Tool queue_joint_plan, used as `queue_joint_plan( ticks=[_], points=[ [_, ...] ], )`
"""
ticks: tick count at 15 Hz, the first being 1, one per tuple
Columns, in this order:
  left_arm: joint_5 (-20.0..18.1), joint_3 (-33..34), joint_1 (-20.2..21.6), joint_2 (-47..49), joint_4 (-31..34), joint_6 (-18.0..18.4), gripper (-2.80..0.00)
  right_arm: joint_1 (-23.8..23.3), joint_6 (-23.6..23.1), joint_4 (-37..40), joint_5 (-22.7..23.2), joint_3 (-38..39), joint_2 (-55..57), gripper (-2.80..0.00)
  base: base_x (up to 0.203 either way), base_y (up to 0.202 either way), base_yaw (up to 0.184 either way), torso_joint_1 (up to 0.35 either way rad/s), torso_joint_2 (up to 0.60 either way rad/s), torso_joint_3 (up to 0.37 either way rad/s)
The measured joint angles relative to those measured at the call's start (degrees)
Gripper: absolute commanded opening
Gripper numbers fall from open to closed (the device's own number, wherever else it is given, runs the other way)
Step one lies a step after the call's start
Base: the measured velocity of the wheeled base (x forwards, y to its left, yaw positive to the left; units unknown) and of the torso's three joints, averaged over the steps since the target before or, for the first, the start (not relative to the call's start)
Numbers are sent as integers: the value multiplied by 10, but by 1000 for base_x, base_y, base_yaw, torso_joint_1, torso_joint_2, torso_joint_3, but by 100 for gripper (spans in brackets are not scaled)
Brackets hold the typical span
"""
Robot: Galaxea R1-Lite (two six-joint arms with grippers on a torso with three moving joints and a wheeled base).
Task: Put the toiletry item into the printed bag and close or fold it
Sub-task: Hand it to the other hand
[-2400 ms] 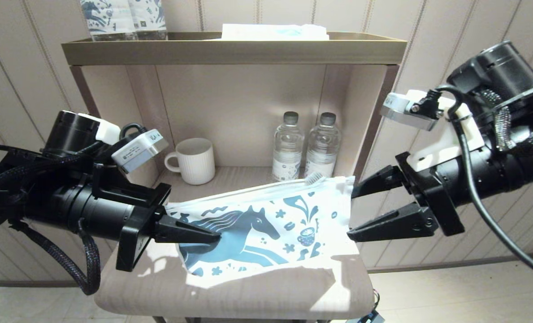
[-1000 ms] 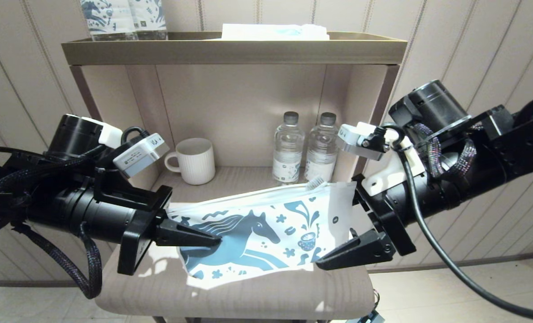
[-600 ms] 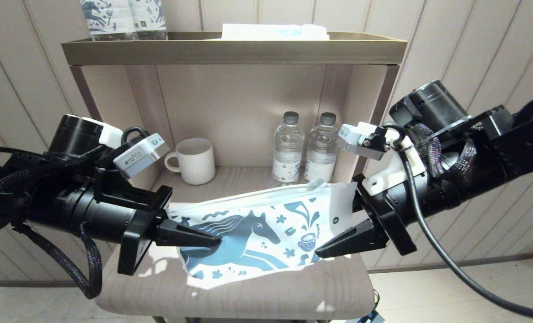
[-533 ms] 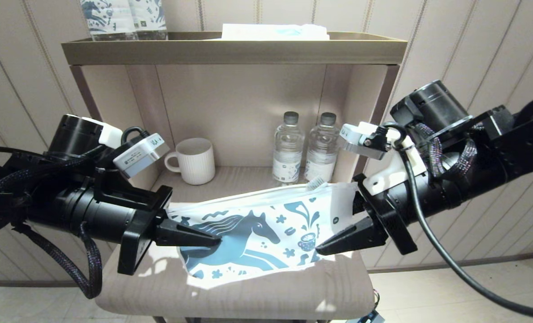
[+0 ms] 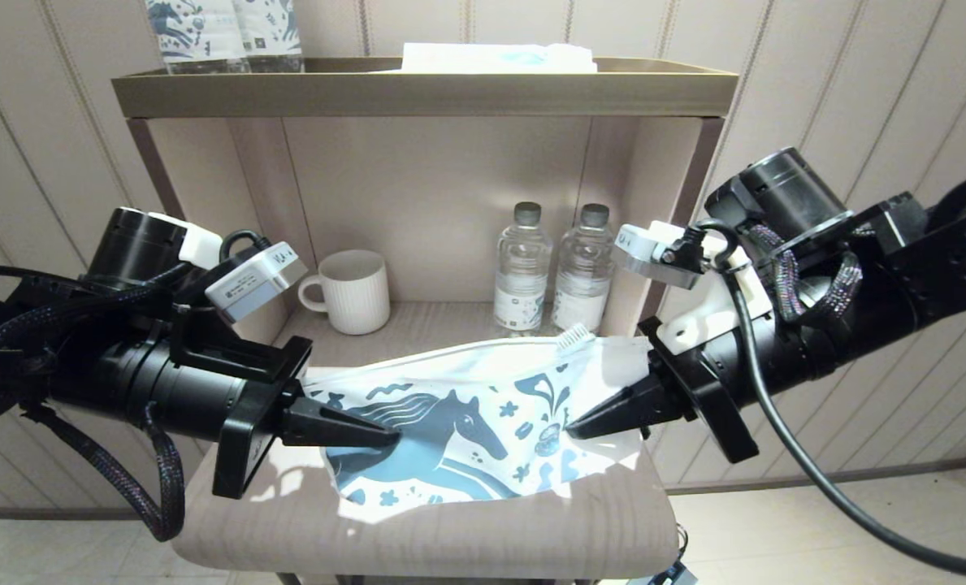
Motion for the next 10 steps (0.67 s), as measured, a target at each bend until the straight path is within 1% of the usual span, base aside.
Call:
queue_joint_plan(
  ticks=[3,4,8,10],
  points=[
    [0,-1,0,0,2,0,-280,2,1,0,0,0,0,-280,0,0,0,0,0,0],
    [1,1,0,0,1,2,0,2,1,0,0,0,-1,-280,0,0,0,0,0,0],
    [1,-1,0,-1,0,8,0,2,1,0,-1,0,-2,-280,0,0,0,0,0,0],
    [0,-11,11,-4,-3,7,0,0,1,0,-2,5,-4,-280,0,0,0,0,0,0]
  ],
)
